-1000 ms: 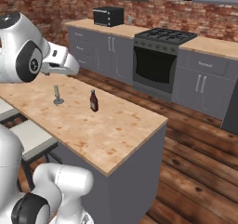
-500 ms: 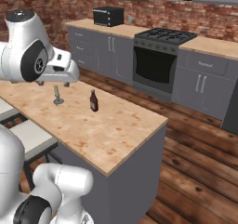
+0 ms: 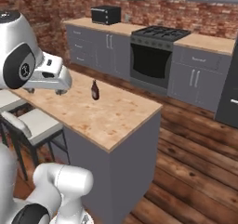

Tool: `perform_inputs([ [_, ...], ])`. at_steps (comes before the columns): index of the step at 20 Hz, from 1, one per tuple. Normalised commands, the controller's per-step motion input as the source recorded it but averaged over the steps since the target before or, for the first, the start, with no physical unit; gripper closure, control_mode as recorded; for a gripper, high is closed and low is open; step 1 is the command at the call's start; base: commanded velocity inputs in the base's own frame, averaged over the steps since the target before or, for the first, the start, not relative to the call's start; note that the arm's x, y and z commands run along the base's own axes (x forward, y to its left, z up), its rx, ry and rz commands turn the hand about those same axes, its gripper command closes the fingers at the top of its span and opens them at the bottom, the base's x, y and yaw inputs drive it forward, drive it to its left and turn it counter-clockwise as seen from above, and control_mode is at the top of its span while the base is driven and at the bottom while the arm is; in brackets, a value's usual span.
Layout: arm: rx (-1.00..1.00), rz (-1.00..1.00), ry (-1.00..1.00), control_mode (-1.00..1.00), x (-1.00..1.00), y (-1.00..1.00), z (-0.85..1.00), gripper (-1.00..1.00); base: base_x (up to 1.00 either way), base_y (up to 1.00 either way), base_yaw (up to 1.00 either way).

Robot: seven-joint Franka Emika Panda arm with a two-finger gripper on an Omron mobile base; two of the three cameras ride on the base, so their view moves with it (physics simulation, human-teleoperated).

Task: Move the ketchup and ketchup from the cabinet to the dining counter.

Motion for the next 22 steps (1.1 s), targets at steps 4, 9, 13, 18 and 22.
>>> perform_inputs([
  [4,0.00,0.00,0.00,1.00,0.00,0.00,0.00,-1.00,-0.70,-0.20,-0.61],
  [9,0.00,0.00,0.00,1.00,0.00,0.00,0.00,-1.00,-0.01,0.00,-0.99],
  [13,0.00,0.00,0.00,1.00,0.00,0.00,0.00,-1.00,0.00,0.00,-1.00],
  [18,0.00,0.00,0.00,1.00,0.00,0.00,0.00,-1.00,0.00,0.00,-1.00],
  [22,0.00,0.00,0.00,1.00,0.00,0.00,0.00,-1.00,0.00,0.00,-1.00],
])
